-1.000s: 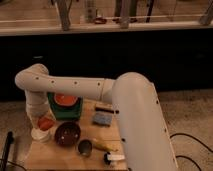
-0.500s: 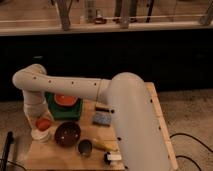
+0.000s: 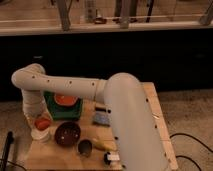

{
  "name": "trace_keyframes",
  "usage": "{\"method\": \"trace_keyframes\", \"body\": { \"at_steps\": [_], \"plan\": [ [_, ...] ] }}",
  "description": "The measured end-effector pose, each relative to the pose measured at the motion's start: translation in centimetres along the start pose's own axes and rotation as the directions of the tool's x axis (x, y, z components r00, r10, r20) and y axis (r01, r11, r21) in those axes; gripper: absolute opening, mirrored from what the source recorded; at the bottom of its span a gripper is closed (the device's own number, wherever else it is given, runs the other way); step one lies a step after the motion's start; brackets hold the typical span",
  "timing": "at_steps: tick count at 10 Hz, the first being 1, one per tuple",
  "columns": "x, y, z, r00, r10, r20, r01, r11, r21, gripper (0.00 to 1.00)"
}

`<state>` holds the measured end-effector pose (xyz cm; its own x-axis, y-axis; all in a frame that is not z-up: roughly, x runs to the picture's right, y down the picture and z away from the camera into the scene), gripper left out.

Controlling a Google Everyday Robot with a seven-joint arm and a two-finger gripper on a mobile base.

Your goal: Place apple in paper cup

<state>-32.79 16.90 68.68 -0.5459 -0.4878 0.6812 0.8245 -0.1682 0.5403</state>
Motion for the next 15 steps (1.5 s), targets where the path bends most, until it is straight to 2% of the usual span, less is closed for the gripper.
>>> {"method": "trace_keyframes", "body": {
  "at_steps": [6,7,11,14,15],
  "plan": [
    [0.4,-0.6,0.0,1.000,-0.017,0.021,0.017,1.000,-0.002,0.03],
    [0.5,-0.7,0.0,1.000,-0.018,0.022,0.018,1.000,-0.003,0.09],
    [0.4,-1.1,0.1,0.999,-0.024,0.024,0.024,1.000,-0.004,0.52],
    [0.4,-1.3,0.2,0.999,-0.026,0.022,0.026,1.000,-0.005,0.78],
    [0.5,-1.3,0.2,0.999,-0.026,0.022,0.026,1.000,-0.005,0.80]
  ]
}}
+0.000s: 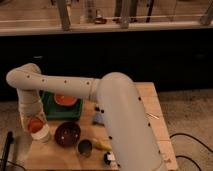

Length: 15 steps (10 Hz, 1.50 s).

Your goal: Place apple in paper cup

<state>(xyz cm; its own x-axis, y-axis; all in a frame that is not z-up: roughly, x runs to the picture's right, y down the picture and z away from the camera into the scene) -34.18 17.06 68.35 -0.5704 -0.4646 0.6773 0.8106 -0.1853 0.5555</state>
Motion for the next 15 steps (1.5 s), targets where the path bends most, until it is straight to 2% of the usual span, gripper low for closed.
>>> {"method": "trace_keyframes", "body": {
  "at_steps": [9,15],
  "plan": [
    [-0.05,-0.04,0.03,1.000,0.002,0.001,-0.002,1.000,0.003,0.80],
    [-0.24,-0.04,-0.25,1.000,0.014,-0.012,-0.014,1.000,-0.021,0.80]
  ]
}}
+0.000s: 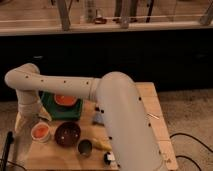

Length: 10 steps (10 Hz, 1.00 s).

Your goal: Place apple in paper cup

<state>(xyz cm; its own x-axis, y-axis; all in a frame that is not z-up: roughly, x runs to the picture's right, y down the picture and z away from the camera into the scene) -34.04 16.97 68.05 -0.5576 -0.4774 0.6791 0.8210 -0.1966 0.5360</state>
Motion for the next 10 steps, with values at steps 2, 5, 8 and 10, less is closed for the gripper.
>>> {"method": "trace_keyframes", "body": {
  "at_steps": [2,5,8,10],
  "plan": [
    [-0.05,-0.02,-0.10,1.000,0.007,-0.005,-0.007,1.000,-0.009,0.80],
    [-0.07,-0.20,-0.13,1.000,0.008,-0.007,-0.008,1.000,-0.015,0.80],
    [-0.07,-0.19,-0.14,1.000,0.008,-0.007,-0.008,1.000,-0.014,0.80],
    [-0.07,-0.19,-0.14,1.000,0.008,-0.007,-0.008,1.000,-0.014,0.80]
  ]
}}
